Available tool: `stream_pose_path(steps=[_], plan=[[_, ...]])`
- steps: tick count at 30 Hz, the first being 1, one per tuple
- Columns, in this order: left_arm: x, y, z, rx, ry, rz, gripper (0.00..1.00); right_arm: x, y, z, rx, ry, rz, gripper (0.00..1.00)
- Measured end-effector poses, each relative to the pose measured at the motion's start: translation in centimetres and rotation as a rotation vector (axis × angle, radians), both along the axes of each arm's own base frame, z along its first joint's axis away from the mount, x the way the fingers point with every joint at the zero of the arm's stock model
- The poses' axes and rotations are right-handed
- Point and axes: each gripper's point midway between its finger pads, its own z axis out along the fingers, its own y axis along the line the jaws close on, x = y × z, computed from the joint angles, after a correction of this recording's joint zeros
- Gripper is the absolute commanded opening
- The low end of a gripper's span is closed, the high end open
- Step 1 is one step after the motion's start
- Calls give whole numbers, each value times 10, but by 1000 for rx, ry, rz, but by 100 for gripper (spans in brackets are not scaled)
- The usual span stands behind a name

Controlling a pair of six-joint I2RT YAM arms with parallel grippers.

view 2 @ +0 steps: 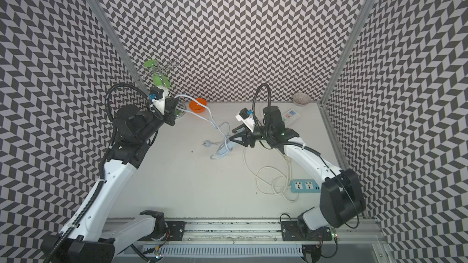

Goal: Wrap the cord around the power strip
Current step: Place the power strip at the center of the board.

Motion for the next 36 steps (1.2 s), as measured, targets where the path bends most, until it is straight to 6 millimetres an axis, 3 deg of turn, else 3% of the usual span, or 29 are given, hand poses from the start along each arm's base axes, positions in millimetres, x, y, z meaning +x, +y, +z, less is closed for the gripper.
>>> stream_pose_path(steps=[3, 6, 14, 20, 28, 36], plan=[[6, 7, -9, 11, 28, 34, 0, -2, -1, -47, -80, 60, -16, 0], [14, 7, -26, 21, 84, 38, 0, -8, -2, -77, -132, 100, -8, 0], [16, 8, -50, 30, 141, 43, 0, -4, 22, -113, -269, 80, 8, 0], [22, 7, -57, 36, 175, 43, 0, -16, 37, -135, -357, 49, 42, 0], [29, 5, -64, 39, 199, 33, 0, -6, 37, -160, -435, 22, 12, 0], [29, 4, -87, 30, 240, 28, 0, 4, 34, -191, -515, 29, -21, 0]])
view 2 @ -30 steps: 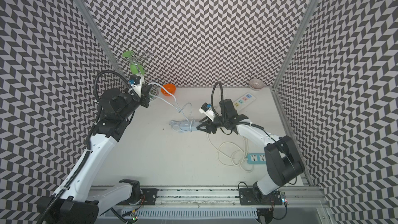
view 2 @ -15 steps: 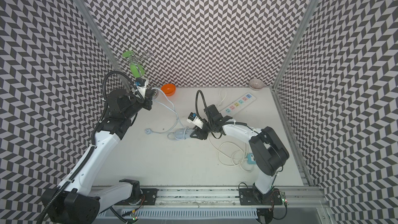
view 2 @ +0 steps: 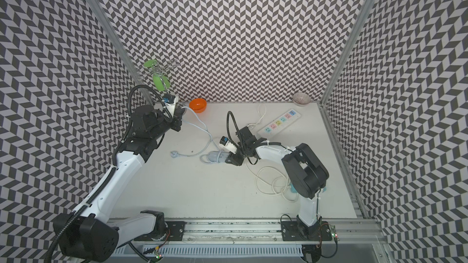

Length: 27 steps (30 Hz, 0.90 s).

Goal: Wrap the cord around the power strip
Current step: Place the power strip at the center of the board, then pick up the power strip from the center of the board.

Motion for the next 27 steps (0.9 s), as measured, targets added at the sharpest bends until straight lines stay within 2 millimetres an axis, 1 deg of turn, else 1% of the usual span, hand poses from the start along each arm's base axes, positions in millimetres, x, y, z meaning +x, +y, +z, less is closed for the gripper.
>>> stream_pose_path(steps=[4, 10, 15, 17, 21, 27], plan=[[-2, 0, -1, -10, -17, 2, 0, 4, 2, -6, -21, 2, -6, 2], [-2, 0, 2, -17, -37, 1, 0, 7, 4, -16, -51, 10, -9, 12], [-2, -1, 3, -19, -47, 0, 0, 4, 0, -32, -94, 30, -14, 13], [-1, -1, 3, -20, -51, 0, 0, 5, -1, -35, -104, 31, -16, 11], [-1, -1, 3, -20, -59, 0, 0, 6, -2, -35, -114, 21, -22, 0], [0, -1, 4, -20, -63, 0, 0, 9, -3, -34, -118, 9, -43, 0]])
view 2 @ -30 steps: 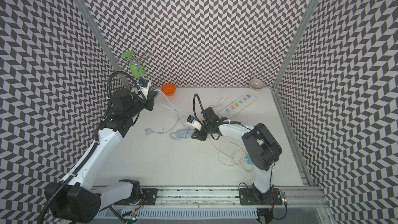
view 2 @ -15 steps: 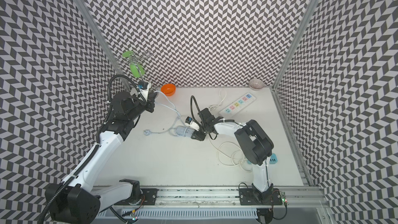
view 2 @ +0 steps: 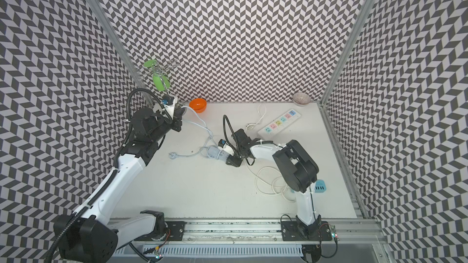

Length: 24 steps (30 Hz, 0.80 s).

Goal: Wrap the cord around the power strip
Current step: Pick up the power strip from the center of the board.

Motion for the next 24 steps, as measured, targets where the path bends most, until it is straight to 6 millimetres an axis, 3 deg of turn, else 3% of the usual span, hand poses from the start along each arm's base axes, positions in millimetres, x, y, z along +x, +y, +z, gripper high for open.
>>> stream_pose_path(steps=[6, 11, 16, 19, 24], plan=[[-2, 0, 4, 7, 18, -1, 0, 2, -22, 18, -24, -2, -73, 0], [-11, 1, 62, 4, -86, -4, 0, 8, -25, 71, 39, -76, -107, 0], [-40, 3, 125, 46, -242, -5, 0, 1, -29, 131, 135, -161, -121, 0], [-55, -4, 145, 73, -305, -36, 0, -5, -33, 150, 165, -181, -131, 0], [-72, -26, 149, 114, -337, -154, 0, -5, -39, 155, 138, -157, -169, 0]])
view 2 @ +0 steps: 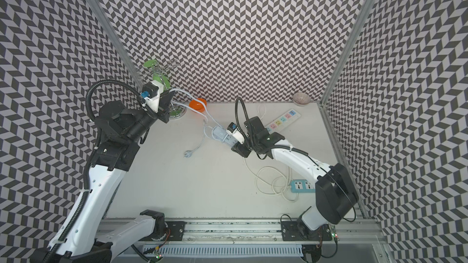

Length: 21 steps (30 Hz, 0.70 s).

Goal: Wrap the cord around the power strip
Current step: Pick up the power strip from the center of the board, then wrap the power cord around the power strip.

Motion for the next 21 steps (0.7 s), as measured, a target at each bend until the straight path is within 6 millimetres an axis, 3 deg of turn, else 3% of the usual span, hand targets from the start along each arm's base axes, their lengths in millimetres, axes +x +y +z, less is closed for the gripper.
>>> stream_pose_path(steps=[4, 12, 17, 21], plan=[[-28, -22, 6, 29, -31, -133, 0, 5, -2, 10, -14, 5, -28, 0], [-94, -49, 20, 40, -116, -363, 0, 30, 2, 60, 78, -64, -97, 0], [-105, -54, 16, 54, -118, -395, 0, 55, -10, 95, 145, -121, -175, 0], [-92, -40, 17, 67, -124, -265, 1, 65, -18, 112, 161, -143, -209, 0]])
